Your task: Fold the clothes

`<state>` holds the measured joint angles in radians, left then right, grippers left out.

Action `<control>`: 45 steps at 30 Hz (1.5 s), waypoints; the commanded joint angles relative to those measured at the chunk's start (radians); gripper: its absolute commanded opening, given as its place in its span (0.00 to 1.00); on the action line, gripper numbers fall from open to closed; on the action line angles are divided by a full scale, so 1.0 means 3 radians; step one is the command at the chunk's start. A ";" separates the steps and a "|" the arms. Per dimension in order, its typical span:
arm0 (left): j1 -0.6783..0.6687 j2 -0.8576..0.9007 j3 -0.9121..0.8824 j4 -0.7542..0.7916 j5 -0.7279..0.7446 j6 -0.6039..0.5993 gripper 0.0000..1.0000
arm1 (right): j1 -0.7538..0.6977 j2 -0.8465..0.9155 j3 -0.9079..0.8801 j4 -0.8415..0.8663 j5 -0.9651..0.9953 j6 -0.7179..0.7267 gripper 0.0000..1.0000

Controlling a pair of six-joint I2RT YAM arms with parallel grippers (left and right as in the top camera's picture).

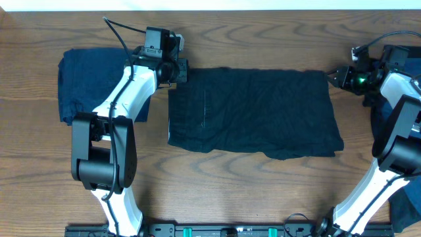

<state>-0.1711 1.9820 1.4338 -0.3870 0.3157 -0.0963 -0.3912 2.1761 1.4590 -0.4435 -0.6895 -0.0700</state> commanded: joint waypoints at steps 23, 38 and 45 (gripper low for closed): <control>0.0014 -0.0022 -0.0029 -0.0014 0.0018 0.0023 0.13 | 0.0263 0.0144 -0.0011 0.0224 -0.0135 0.0111 0.59; 0.0014 -0.0022 -0.0029 -0.0018 0.0018 0.0022 0.13 | 0.0179 0.0148 -0.0008 0.0317 -0.0561 0.0254 0.21; 0.0014 -0.0022 -0.0029 -0.0052 0.0018 0.0022 0.13 | 0.0161 0.0141 -0.0008 0.0092 -0.0682 0.0086 0.01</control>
<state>-0.1711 1.9820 1.4338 -0.3950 0.3157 -0.0963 -0.3393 2.2124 1.4586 -0.3893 -0.8387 0.0025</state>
